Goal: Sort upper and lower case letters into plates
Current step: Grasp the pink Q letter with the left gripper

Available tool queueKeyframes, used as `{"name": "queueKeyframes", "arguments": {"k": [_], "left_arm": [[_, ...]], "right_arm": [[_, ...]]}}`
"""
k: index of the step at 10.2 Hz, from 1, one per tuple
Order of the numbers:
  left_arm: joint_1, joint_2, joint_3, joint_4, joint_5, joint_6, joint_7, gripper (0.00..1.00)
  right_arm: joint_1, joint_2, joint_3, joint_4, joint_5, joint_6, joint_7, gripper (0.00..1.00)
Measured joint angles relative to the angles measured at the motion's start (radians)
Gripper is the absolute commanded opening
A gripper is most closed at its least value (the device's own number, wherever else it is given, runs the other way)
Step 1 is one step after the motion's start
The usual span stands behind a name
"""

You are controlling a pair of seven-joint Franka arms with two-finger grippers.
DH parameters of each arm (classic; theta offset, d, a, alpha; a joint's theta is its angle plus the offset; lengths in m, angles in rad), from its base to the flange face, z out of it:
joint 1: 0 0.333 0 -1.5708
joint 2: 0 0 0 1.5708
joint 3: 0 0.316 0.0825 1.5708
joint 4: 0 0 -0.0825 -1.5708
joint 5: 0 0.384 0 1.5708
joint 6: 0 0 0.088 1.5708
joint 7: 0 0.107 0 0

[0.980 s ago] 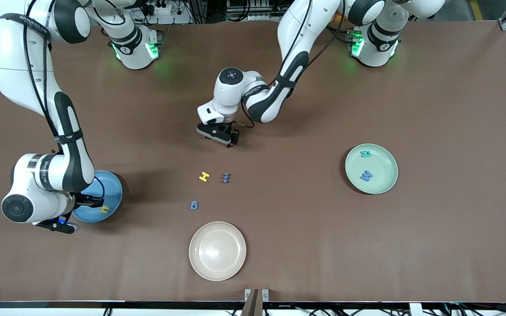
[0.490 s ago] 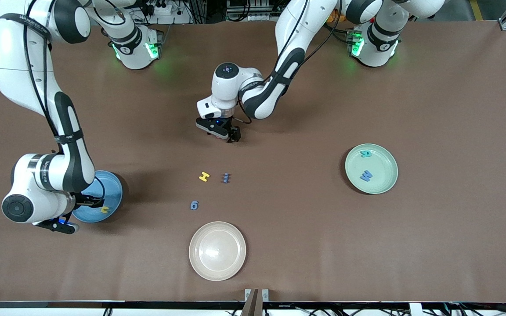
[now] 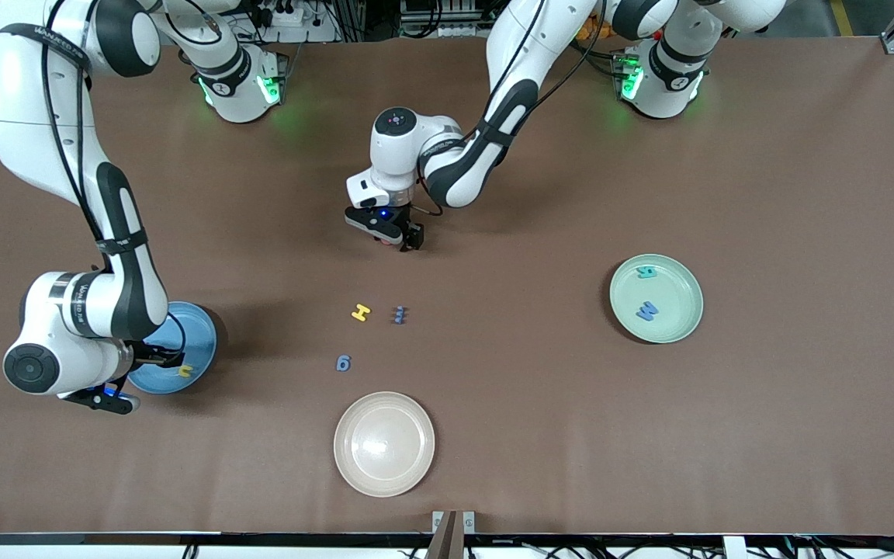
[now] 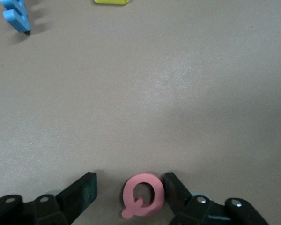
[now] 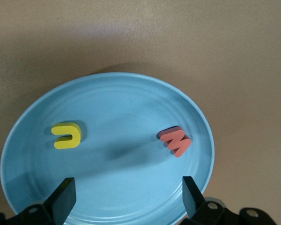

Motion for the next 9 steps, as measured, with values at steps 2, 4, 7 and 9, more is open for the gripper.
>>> {"name": "queueKeyframes", "arguments": {"k": [2,4,7,9], "left_arm": [[0.000,0.000,0.001,0.000,0.000,-0.006,0.000,0.53],[0.000,0.000,0.001,-0.001,-0.002,-0.008,-0.002,0.53],[0.001,0.000,0.001,-0.001,-0.017,-0.011,-0.004,0.53],[0.001,0.000,0.002,-0.001,-0.022,-0.011,-0.006,0.52]], "right_arm": [[0.000,0.000,0.000,0.000,0.000,0.001,-0.004,1.00],[0.000,0.000,0.000,0.000,0.000,0.003,-0.004,1.00],[0.000,0.000,0.000,0.000,0.000,0.004,-0.005,1.00],[0.000,0.000,0.000,0.000,0.000,0.005,-0.005,1.00]]}}
